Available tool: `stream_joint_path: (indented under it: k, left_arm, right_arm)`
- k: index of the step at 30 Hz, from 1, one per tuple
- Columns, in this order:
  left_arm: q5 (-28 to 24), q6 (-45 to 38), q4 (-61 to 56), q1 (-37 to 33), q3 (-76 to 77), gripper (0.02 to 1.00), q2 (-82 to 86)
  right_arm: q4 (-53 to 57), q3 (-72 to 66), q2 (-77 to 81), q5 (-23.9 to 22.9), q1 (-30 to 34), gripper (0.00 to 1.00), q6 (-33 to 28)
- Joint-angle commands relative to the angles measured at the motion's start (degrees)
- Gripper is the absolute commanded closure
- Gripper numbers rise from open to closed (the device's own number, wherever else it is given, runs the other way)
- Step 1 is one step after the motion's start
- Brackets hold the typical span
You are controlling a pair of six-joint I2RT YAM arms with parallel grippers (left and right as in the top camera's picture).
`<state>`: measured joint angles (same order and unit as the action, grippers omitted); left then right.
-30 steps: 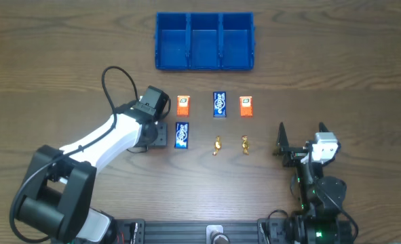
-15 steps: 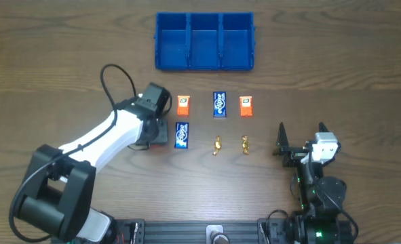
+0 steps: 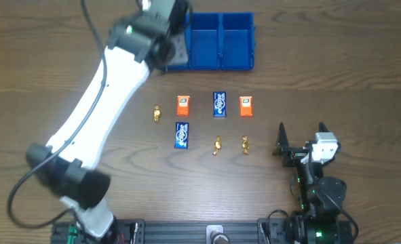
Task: Sort Candies Into Trays
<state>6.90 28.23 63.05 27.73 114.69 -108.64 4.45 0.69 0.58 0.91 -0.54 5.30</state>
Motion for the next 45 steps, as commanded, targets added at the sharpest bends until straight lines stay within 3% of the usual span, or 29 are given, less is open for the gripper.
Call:
stream_joint_path:
  k: [1,9,29,32,34,36,38,45]
  left_arm:
    - [2.05,-2.51,6.80,-2.19,19.63,0.660,-15.43]
    - [-3.56,-5.29,3.72,-6.97,24.33,0.667,-26.45]
    - [-5.05,-12.63,-0.17,-7.89,24.22,0.627,-30.77]
    - [-5.01,-12.85,-0.20,-7.93,24.22,0.527,-30.77]
    - [-4.98,-12.83,-0.20,-7.96,24.22,0.261,-30.77]
    - [-4.98,-12.76,-0.22,-7.96,24.22,0.093,-30.77]
    - [-5.03,-12.33,-0.17,-7.93,24.22,0.062,-30.60]
    - [-6.40,-10.16,7.50,-5.16,23.26,0.093,-26.18]
  right_arm:
    - [0.15,-0.24,-0.42,0.50,0.28,0.003,-0.87]
    - [0.17,-0.24,-0.42,0.50,0.28,0.003,-0.87]
    - [0.15,-0.24,-0.42,0.50,0.28,0.003,-0.87]
    - [0.17,-0.24,-0.42,0.50,0.28,0.003,-0.87]
    - [0.15,-0.24,-0.42,0.50,0.28,0.003,-0.87]
    - [0.17,-0.24,-0.42,0.50,0.28,0.003,-0.87]
    - [0.15,-0.24,-0.42,0.50,0.28,0.003,-0.87]
    - [0.17,-0.24,-0.42,0.50,0.28,0.005,-0.87]
